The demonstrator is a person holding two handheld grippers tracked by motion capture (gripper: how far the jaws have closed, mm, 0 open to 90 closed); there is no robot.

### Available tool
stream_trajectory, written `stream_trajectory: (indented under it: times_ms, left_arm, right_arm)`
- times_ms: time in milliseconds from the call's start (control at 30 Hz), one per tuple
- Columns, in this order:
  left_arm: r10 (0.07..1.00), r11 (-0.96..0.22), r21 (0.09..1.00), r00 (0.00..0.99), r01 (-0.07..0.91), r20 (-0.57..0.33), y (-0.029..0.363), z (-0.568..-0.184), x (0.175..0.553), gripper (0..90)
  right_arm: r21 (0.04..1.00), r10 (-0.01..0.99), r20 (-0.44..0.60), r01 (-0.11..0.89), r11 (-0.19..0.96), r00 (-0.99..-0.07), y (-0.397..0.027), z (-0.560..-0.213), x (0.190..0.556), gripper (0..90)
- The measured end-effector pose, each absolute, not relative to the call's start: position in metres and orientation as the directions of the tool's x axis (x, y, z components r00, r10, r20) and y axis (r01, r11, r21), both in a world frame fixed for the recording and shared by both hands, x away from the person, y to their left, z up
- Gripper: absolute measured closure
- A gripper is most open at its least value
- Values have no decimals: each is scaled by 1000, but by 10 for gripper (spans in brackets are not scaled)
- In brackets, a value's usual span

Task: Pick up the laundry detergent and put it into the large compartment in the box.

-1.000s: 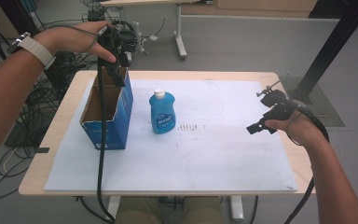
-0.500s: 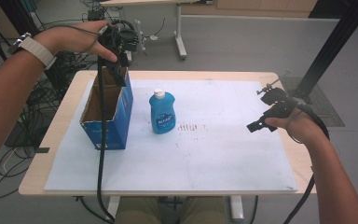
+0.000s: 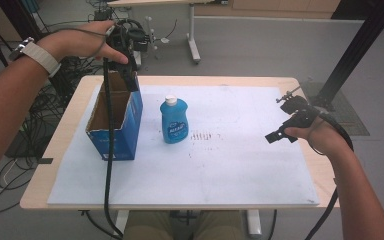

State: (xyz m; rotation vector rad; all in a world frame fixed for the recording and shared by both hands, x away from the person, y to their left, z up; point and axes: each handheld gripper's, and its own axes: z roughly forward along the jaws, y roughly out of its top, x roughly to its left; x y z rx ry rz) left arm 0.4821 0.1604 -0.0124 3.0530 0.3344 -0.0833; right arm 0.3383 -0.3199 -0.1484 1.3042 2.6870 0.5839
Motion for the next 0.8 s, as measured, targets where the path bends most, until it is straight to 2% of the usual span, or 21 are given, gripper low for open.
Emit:
stream_trajectory:
  times_ms: [400,800]
  left_arm:
    - [233,-970,58,971,236,-59,156,-12,483,98]
    - [310,-948,61,949,313,-52,151,-14,481,73]
  right_arm:
    - [383,773,79,735,559,-629,-320,-155,341,107]
    - [381,776,81,739,556,-625,-319,-155,341,107]
